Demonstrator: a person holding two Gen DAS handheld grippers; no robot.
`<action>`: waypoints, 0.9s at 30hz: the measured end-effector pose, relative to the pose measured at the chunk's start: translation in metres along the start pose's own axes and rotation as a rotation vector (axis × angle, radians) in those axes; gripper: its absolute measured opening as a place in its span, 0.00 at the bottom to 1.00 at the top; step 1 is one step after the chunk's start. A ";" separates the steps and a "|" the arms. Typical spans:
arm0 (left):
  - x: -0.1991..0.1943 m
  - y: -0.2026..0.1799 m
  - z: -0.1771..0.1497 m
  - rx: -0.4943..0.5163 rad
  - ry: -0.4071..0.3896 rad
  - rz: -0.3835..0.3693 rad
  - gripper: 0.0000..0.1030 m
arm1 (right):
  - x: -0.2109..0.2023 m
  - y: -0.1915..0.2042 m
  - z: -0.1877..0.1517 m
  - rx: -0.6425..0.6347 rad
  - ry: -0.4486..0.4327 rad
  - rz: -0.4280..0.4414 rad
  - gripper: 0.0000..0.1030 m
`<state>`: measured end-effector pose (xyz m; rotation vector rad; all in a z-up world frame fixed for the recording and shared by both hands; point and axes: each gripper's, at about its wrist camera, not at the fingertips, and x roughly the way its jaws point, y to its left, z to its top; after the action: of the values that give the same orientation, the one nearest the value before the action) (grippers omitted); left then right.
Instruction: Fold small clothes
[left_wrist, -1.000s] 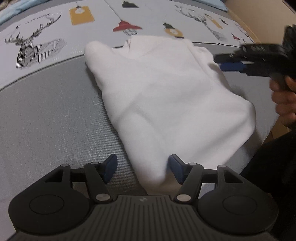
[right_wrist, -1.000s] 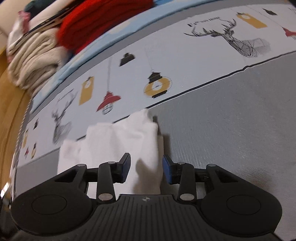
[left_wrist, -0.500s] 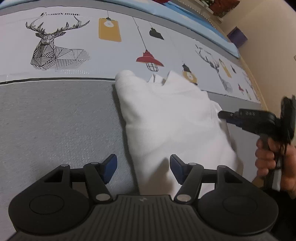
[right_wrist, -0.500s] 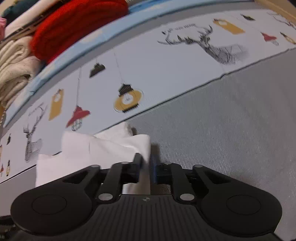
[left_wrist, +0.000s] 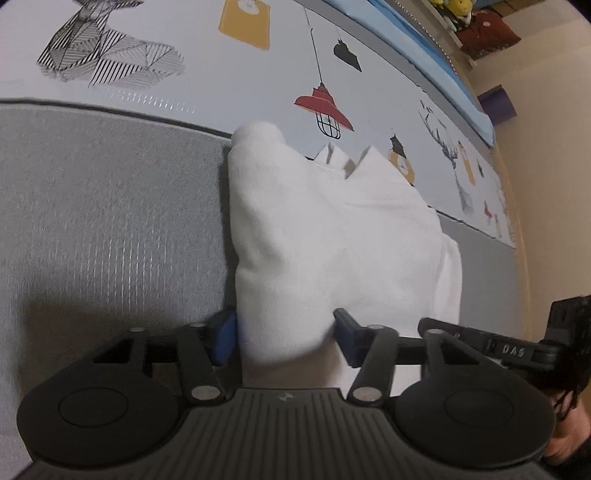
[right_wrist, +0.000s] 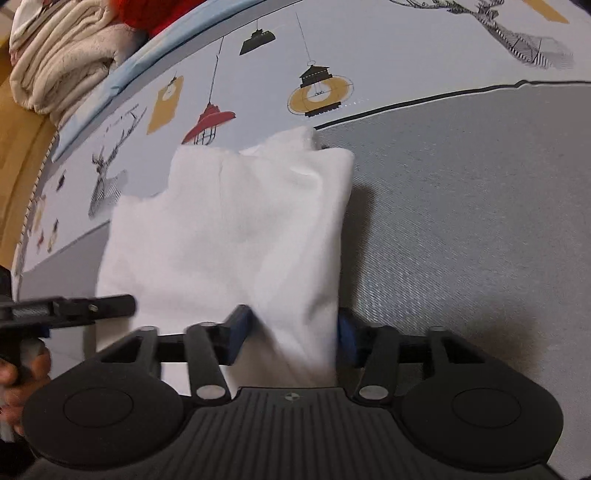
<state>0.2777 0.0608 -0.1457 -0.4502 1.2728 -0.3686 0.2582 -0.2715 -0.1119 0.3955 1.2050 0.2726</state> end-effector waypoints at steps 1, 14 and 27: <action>0.000 -0.003 0.001 0.020 -0.006 0.007 0.45 | 0.001 0.000 0.001 0.011 -0.001 0.004 0.37; -0.080 -0.037 0.049 0.174 -0.435 0.051 0.56 | -0.031 0.040 0.035 -0.037 -0.410 0.027 0.37; -0.017 0.028 0.028 -0.060 -0.093 0.047 0.48 | 0.006 0.023 0.027 0.021 -0.135 -0.043 0.07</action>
<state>0.3012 0.0967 -0.1402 -0.4822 1.2044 -0.2677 0.2859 -0.2523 -0.0983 0.3999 1.0838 0.1936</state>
